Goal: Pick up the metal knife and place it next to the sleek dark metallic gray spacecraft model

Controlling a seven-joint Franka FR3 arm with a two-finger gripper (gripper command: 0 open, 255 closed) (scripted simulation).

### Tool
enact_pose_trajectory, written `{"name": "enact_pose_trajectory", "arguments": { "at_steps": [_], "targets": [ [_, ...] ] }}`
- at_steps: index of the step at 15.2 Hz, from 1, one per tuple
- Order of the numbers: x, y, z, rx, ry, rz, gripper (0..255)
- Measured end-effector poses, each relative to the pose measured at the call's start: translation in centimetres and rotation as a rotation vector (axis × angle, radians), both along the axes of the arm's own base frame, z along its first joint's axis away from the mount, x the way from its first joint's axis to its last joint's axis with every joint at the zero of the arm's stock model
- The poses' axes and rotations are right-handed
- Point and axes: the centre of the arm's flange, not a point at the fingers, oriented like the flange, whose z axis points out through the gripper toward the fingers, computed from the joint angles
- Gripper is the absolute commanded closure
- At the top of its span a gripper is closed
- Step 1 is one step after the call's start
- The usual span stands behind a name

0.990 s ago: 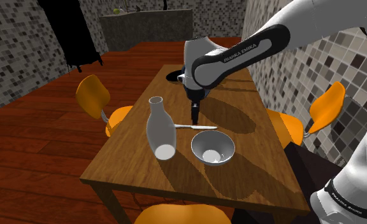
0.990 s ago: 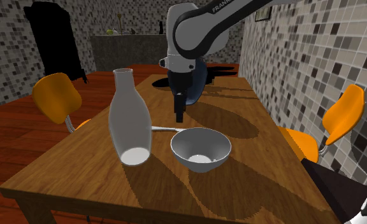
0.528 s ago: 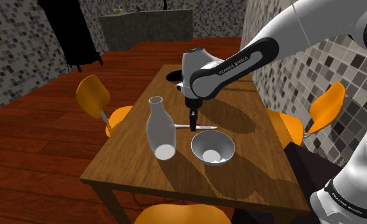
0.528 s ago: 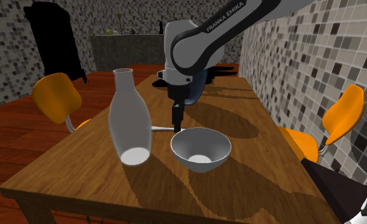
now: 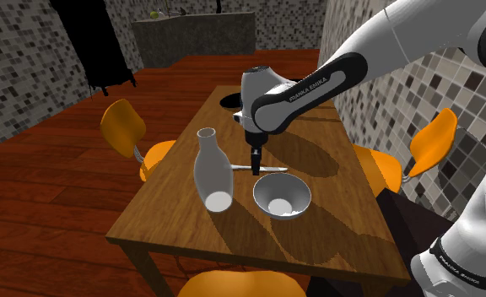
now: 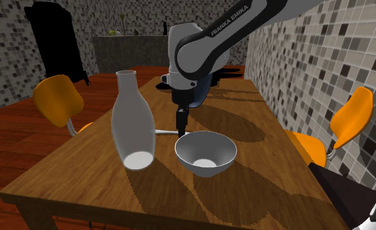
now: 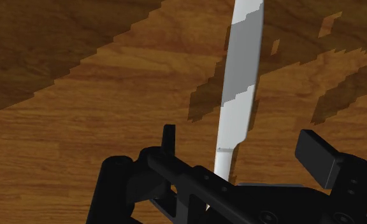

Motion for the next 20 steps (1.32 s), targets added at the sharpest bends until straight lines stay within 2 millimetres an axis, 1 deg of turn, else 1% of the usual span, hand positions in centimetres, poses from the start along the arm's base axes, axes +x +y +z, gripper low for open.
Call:
{"name": "enact_pose_trajectory", "arguments": {
  "at_steps": [10, 15, 20],
  "targets": [
    [0.0, 0.0, 0.0, 0.0, 0.0, 0.0, 255],
    [0.0, 0.0, 2.1, 0.0, 0.0, 0.0, 255],
    [0.0, 0.0, 4.8, 0.0, -0.001, 0.0, 255]
  ]
}}
